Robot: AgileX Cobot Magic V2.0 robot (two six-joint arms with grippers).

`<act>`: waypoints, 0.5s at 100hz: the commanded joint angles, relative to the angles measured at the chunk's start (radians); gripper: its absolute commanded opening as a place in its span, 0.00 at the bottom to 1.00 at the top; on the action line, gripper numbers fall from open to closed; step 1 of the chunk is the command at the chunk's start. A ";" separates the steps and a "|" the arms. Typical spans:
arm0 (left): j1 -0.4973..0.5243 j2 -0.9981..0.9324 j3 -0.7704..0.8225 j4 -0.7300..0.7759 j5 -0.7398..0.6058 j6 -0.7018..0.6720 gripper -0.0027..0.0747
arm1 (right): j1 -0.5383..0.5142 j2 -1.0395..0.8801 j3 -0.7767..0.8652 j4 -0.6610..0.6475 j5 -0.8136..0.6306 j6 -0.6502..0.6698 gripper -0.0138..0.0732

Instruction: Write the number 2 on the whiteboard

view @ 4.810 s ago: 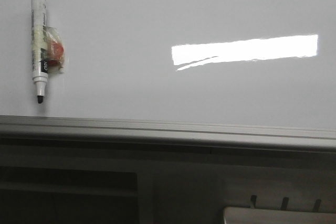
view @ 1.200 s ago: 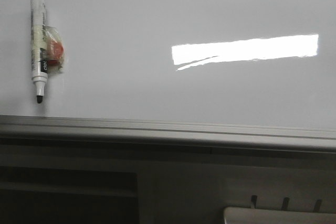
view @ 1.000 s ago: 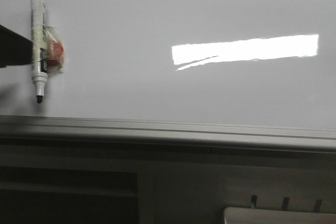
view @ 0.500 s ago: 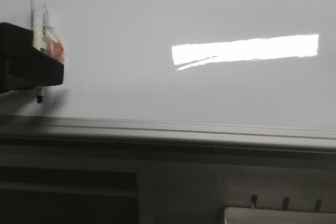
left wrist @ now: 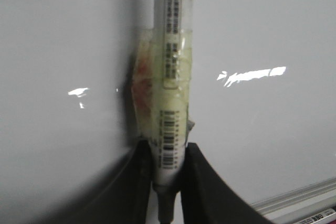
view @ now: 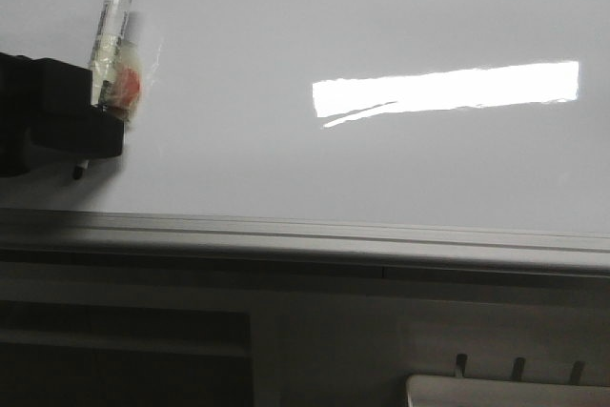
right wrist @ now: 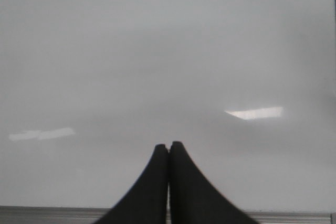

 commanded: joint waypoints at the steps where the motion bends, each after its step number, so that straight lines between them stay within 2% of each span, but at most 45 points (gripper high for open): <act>1: -0.003 0.000 -0.027 0.019 -0.061 0.000 0.01 | 0.031 0.015 -0.025 0.004 -0.070 -0.010 0.09; 6: -0.005 -0.006 -0.027 0.040 -0.061 0.000 0.01 | 0.066 0.015 -0.025 0.011 -0.059 -0.031 0.09; 12: -0.016 -0.023 -0.027 0.074 -0.061 0.000 0.01 | 0.114 0.015 -0.027 0.066 -0.041 -0.117 0.09; 20: -0.046 -0.064 -0.027 0.186 -0.059 0.000 0.01 | 0.197 0.017 -0.029 0.268 -0.037 -0.253 0.09; 27: -0.076 -0.110 -0.027 0.333 -0.057 0.000 0.01 | 0.270 0.030 -0.031 0.465 -0.026 -0.438 0.09; 34: -0.103 -0.157 -0.027 0.499 -0.048 0.000 0.01 | 0.333 0.063 -0.048 0.584 0.010 -0.584 0.09; 42: -0.128 -0.211 -0.027 0.691 -0.018 0.000 0.01 | 0.390 0.120 -0.082 0.631 0.027 -0.652 0.09; 50: -0.139 -0.244 -0.027 0.813 0.020 0.000 0.01 | 0.422 0.182 -0.120 0.631 0.013 -0.669 0.11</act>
